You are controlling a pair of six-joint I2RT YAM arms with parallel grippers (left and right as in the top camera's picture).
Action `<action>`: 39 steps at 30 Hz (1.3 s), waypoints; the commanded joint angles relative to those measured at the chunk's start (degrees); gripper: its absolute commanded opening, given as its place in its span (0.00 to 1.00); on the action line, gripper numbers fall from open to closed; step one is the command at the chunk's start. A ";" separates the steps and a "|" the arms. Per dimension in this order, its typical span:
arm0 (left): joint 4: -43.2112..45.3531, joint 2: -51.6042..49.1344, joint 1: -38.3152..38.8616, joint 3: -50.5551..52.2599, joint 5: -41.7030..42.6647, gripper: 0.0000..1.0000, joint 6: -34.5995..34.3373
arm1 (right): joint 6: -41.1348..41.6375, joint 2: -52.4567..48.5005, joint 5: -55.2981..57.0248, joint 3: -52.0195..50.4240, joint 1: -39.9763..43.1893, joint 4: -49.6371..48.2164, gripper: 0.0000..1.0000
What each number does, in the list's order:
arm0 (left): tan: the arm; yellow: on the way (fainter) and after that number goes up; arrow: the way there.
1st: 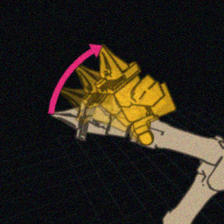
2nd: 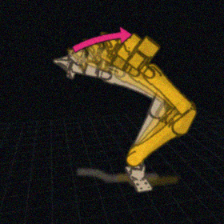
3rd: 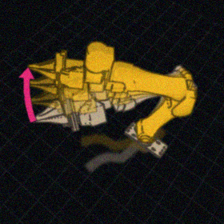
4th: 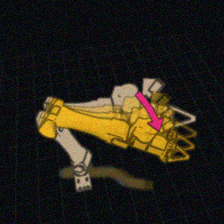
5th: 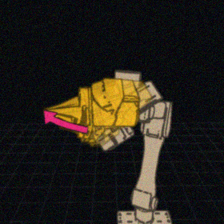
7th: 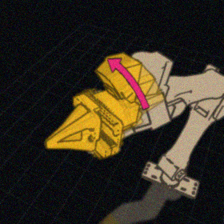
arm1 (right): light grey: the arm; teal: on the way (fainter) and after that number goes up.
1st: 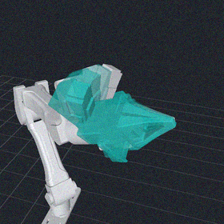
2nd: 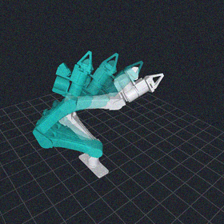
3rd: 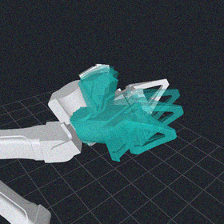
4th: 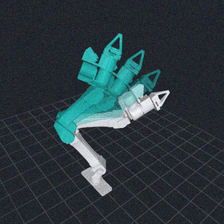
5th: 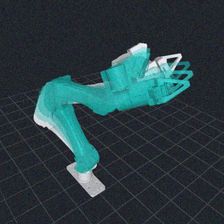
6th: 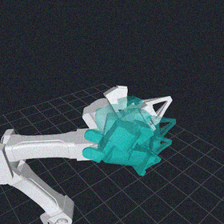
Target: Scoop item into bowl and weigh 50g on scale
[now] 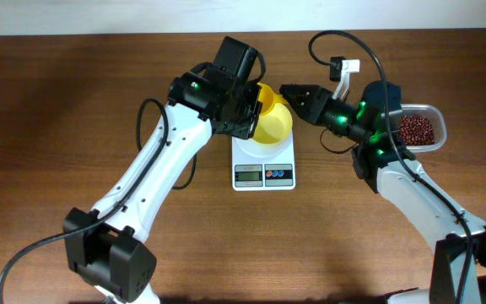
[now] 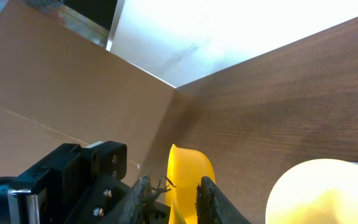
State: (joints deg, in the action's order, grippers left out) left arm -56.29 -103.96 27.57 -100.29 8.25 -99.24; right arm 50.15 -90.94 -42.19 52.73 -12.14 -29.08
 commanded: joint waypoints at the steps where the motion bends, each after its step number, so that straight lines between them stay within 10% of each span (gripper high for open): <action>1: 1.81 -0.24 0.46 -0.63 1.14 0.00 -1.68 | -0.39 -0.31 -2.80 0.83 -1.73 0.37 0.23; 5: 1.84 -0.24 0.46 -0.63 1.14 0.00 -1.88 | -0.39 -0.31 -2.78 0.83 -1.73 0.92 0.04; 9: 1.81 -0.24 0.44 -0.63 1.11 0.00 -1.88 | -0.39 -0.31 -2.78 0.83 -1.73 1.05 0.09; 13: 2.78 -0.24 0.39 -0.63 0.46 0.00 -1.90 | -0.44 -0.31 -2.78 0.83 -1.73 1.05 0.84; 16: 4.17 -0.24 -0.09 -0.63 0.48 0.00 -1.90 | -1.75 -0.31 -2.80 0.83 -1.73 1.22 0.99; 39: 0.92 -0.24 -0.22 -0.63 -9.09 0.00 -4.74 | -1.20 -0.31 -3.96 0.83 -1.64 -2.58 0.99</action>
State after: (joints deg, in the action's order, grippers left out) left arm -55.09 -103.98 27.20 -100.31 -1.54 -103.11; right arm 49.30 -90.94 -45.56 53.21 -13.50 -30.55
